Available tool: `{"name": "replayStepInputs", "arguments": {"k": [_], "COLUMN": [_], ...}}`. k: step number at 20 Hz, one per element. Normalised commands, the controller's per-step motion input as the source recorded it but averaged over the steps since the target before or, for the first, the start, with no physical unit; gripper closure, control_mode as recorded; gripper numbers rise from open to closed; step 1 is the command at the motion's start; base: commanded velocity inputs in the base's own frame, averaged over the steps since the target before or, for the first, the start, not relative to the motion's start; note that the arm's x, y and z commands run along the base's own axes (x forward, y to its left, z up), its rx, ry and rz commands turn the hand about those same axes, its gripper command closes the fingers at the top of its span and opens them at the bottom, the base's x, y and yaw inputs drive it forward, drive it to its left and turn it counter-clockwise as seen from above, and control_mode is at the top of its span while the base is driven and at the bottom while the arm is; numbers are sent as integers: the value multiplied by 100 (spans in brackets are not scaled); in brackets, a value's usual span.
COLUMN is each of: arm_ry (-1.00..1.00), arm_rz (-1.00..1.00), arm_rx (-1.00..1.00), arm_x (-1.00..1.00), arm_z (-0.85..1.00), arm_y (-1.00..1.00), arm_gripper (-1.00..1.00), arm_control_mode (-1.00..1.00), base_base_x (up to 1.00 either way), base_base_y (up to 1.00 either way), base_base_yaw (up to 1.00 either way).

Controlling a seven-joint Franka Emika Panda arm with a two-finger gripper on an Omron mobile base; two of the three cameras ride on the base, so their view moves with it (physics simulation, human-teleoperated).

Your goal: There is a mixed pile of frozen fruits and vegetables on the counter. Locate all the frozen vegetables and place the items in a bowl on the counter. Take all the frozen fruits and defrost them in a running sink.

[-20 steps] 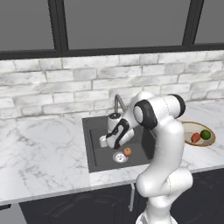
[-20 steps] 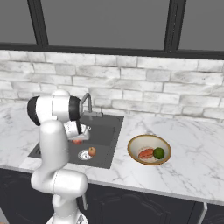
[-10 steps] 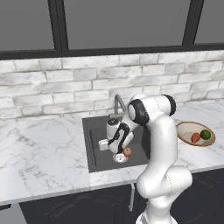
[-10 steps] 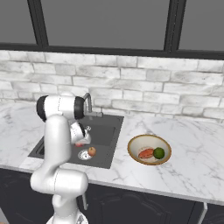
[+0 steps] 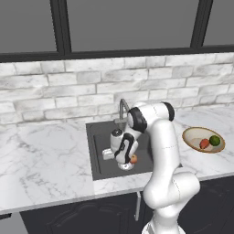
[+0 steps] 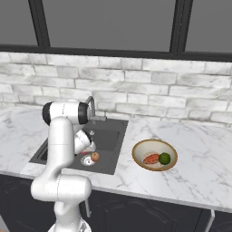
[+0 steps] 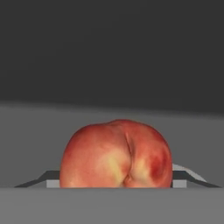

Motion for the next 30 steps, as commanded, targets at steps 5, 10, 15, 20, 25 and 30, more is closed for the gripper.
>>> {"name": "replayStepInputs", "arguments": {"k": [5,10,15,20,25,30], "arm_ry": [0,0,2,-5,-7,-7], "arm_rz": [0,0,0,-1,-6,-4], "arm_rx": [1,0,0,0,7,4], "arm_x": [13,6,0,-18,-41,-54], "arm_z": [-29,-3,2,43,52,47], "arm_y": [0,0,0,1,-1,0], "arm_gripper": [100,-100,-100,-100,-100,-100], "arm_control_mode": [-100,-100,-100,-100,-100,-100], "base_base_x": [0,0,0,0,0,0], "base_base_y": [0,0,0,0,0,0], "base_base_yaw": [0,0,0,0,0,0]}}
